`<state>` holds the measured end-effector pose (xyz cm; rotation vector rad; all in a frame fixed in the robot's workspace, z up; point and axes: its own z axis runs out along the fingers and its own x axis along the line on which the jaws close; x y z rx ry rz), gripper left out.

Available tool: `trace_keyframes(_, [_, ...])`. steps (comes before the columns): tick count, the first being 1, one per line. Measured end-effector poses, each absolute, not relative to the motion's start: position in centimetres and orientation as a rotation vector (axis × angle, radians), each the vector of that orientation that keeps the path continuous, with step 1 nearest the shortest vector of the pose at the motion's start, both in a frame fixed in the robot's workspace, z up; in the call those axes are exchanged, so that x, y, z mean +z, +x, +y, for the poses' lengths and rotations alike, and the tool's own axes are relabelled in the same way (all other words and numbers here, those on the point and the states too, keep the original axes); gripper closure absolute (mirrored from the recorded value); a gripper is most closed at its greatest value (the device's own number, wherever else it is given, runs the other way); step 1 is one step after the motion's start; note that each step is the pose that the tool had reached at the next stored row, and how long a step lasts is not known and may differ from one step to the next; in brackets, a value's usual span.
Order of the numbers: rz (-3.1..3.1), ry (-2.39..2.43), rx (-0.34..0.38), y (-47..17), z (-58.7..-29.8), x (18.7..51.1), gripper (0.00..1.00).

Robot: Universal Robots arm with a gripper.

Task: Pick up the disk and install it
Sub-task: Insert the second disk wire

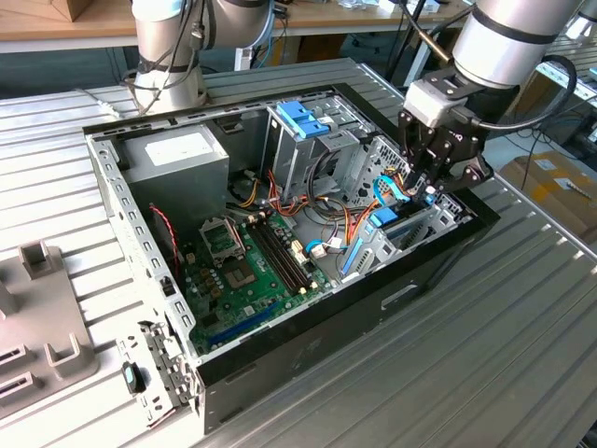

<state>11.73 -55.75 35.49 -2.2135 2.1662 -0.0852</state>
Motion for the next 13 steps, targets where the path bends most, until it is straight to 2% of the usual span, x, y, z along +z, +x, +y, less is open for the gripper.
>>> trace_keyframes(13, [2.166,-2.213,-0.085,9.7,-55.8,35.4,0.70])
